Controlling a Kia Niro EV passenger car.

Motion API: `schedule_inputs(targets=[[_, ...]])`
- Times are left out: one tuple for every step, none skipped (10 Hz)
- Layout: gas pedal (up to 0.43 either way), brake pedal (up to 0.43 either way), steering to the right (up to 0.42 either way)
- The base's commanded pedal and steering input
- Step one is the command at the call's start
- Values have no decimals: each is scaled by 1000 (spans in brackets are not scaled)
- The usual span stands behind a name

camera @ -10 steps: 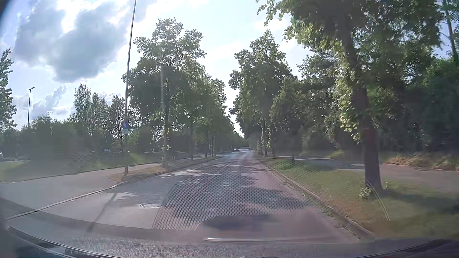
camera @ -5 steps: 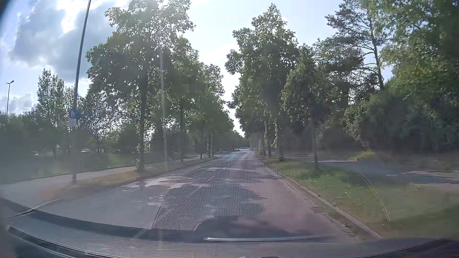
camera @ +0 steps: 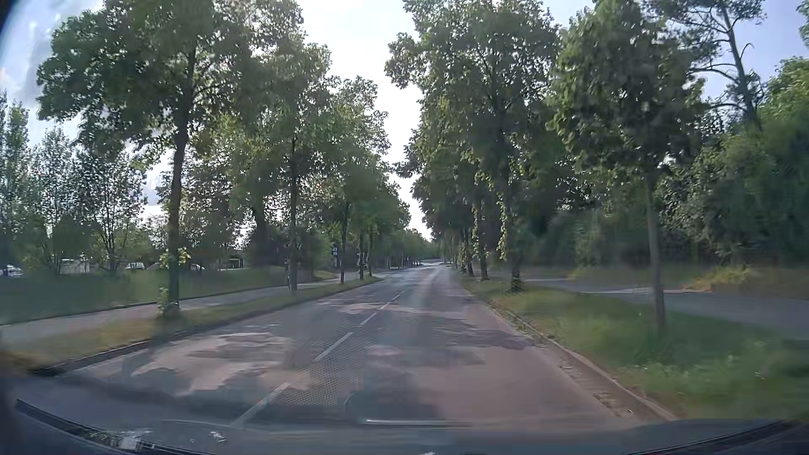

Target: Follow the waypoints while adhering to traffic rules and regulations

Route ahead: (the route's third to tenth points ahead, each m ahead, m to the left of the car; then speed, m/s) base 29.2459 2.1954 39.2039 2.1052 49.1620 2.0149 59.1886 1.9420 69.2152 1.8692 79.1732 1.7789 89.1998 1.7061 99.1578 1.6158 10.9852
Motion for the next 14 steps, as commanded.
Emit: schedule_inputs(targets=[[39,12,-1],[39,18,-1],[39,12,0],[39,18,0],[39,12,0],[39,12,0],[39,18,0],[39,12,0],[39,12,0],[39,12,0],[39,18,0],[39,12,0],[39,12,0],[39,12,0]])
